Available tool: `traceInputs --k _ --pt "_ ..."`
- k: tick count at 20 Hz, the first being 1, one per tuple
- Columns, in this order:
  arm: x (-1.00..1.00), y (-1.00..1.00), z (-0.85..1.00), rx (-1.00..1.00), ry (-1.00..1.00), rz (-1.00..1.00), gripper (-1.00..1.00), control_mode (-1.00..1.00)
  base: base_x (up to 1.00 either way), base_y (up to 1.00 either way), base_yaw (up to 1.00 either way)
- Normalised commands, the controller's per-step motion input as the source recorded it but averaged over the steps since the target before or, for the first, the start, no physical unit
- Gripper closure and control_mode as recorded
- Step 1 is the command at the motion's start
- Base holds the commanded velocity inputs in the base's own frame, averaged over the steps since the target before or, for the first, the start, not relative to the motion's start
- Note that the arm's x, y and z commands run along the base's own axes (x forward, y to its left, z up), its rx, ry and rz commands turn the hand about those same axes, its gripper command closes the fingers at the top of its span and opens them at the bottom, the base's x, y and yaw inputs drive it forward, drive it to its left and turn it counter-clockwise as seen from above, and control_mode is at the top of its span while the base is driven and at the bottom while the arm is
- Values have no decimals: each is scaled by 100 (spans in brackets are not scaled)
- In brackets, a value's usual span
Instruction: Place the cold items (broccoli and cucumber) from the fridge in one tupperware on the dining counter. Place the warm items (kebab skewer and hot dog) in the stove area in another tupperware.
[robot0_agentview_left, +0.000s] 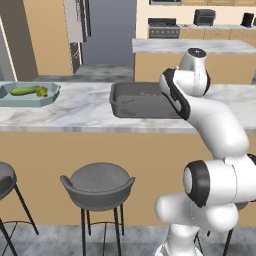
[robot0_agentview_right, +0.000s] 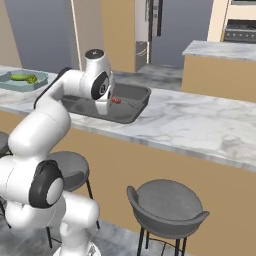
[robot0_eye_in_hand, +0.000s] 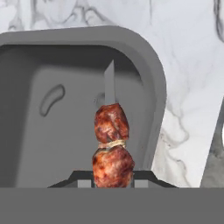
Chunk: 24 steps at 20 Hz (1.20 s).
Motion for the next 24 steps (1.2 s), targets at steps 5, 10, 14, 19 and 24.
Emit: traceInputs --k 5,10,14,19,24 --pt "47 0 1 0 3 0 100 -100 0 0 0" --pt "56 0 0 0 7 0 100 -100 0 0 0" --pt "41 -5 -9 3 7 0 100 -100 0 0 0" --pt "18 -6 -28 3 2 0 100 -100 0 0 0" --pt "0 -1 -47 1 0 0 100 -100 0 0 0"
